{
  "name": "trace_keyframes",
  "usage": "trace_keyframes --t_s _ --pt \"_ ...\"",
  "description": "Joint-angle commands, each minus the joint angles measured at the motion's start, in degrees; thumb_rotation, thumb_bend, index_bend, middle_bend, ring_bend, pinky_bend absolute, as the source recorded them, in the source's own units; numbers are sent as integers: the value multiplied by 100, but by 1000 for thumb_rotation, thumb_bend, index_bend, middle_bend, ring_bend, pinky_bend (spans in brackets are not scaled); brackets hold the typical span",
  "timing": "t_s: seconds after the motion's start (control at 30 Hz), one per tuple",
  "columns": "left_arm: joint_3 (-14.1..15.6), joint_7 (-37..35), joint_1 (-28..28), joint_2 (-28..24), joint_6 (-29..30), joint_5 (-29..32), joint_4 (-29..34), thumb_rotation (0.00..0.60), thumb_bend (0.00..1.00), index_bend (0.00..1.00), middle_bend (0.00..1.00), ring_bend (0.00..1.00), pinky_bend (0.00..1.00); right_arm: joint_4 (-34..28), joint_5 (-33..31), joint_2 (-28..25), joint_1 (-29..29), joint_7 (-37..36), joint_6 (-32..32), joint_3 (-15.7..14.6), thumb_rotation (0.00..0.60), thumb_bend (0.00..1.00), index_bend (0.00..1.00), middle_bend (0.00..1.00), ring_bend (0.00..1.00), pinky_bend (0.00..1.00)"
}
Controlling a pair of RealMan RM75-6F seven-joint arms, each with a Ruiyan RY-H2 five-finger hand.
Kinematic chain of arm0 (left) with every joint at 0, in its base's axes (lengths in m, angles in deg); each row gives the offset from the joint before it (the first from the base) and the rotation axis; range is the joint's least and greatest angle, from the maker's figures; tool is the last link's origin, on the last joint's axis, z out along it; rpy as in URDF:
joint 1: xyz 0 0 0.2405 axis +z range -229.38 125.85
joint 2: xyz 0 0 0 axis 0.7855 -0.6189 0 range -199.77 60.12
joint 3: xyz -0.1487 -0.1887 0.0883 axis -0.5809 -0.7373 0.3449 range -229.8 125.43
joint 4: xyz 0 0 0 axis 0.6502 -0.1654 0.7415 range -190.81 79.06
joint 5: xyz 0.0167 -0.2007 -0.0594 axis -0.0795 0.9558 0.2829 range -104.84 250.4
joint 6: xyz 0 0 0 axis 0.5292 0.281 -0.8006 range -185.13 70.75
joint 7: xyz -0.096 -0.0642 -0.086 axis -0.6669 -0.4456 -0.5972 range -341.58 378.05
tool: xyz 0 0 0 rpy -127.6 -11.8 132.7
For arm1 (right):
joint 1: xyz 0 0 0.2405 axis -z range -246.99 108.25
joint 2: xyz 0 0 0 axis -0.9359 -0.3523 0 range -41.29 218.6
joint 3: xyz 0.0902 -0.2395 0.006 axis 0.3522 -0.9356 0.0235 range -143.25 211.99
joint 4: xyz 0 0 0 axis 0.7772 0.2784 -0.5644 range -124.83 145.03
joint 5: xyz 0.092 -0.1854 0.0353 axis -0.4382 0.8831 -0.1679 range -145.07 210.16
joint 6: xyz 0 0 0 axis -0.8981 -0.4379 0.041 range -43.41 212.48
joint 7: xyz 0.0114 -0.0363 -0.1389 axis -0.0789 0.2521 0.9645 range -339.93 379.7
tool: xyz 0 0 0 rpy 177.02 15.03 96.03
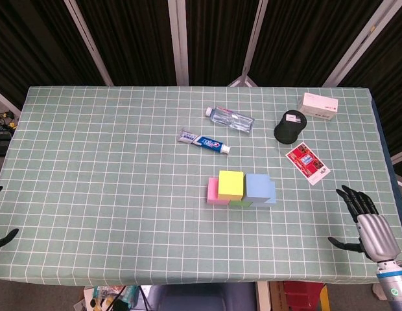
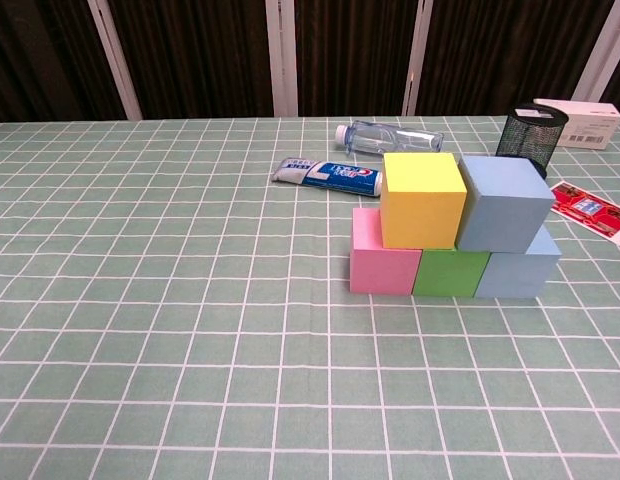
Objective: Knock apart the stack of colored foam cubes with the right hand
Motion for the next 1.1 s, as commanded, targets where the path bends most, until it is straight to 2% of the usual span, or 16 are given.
trace_keyframes --t_s 0.03,0.33,0.6,1.1 --pt "-21 27 25 3 56 15 29 600 186 155 0 0 0 184 -33 63 -140 -476 185 6 600 124 58 0 0 0" --pt "-90 143 -14 14 -106 238 102 600 185 155 0 0 0 228 -257 692 -210 -871 -78 322 600 113 59 0 0 0" --pt "-89 96 8 -18 -101 244 138 600 186 155 0 0 0 -66 -510 780 -802 -1061 979 402 600 113 59 0 0 0" --pt "-132 85 27 -38 -126 353 166 600 186 155 0 0 0 -197 -1417 1502 -1529 -62 1935 780 600 113 59 0 1 0"
